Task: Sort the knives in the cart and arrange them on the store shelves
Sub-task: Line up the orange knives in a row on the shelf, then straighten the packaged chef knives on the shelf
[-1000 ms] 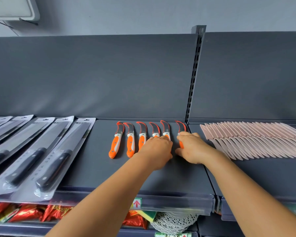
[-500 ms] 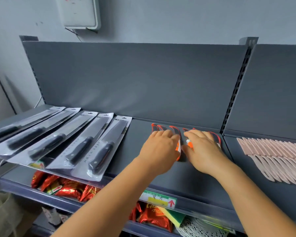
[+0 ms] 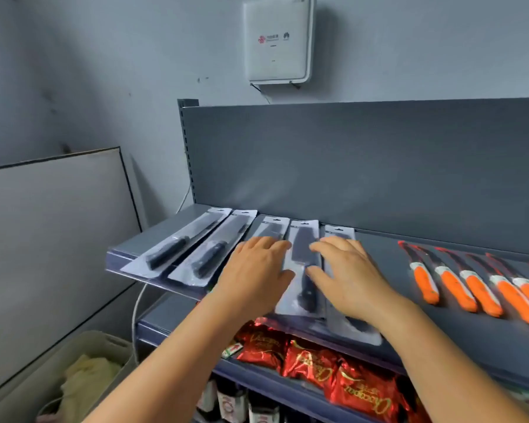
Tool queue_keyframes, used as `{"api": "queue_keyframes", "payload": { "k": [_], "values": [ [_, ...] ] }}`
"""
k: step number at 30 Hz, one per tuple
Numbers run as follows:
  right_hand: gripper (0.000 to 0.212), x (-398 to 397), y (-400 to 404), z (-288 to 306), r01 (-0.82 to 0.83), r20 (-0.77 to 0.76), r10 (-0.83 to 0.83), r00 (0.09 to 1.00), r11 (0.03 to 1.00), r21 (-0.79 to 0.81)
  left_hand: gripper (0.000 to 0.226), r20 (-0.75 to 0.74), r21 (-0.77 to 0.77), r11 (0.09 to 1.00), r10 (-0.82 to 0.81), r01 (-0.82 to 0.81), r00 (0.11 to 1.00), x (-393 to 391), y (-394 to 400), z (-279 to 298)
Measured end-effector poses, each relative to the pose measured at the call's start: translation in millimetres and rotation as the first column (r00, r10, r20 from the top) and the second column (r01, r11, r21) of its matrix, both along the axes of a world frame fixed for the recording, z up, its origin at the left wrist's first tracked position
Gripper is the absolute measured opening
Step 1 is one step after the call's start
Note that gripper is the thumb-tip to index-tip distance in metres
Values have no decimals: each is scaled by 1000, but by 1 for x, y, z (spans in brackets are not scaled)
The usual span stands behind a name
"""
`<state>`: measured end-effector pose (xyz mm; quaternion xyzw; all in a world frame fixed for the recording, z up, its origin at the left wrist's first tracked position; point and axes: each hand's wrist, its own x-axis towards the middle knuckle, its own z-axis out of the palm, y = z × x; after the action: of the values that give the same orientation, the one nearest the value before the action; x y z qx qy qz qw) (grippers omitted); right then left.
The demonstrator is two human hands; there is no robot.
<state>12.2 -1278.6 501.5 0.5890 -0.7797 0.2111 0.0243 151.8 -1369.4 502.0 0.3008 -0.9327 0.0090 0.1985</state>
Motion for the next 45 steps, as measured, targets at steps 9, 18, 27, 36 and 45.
{"api": "queue_keyframes", "payload": {
  "k": [9,18,27,36,45],
  "values": [
    [58,90,-79,-2,-94,134,82,988,992,87,52,9,100,982,160,-160,987,88,-91,-15],
    [45,110,-165,-10,-61,198,1,980,952,299,43,233,191,908,326,-372,916,103,-167,-27],
    [43,112,-202,-10,24,202,-97,975,941,339,41,183,298,892,295,-339,938,100,-203,-34],
    [28,138,-233,-13,112,220,-188,957,941,319,36,166,295,919,220,-261,961,115,-236,-34],
    [27,158,-244,-17,215,221,-279,935,938,272,37,135,320,916,208,-242,969,124,-244,-33]
  ]
}}
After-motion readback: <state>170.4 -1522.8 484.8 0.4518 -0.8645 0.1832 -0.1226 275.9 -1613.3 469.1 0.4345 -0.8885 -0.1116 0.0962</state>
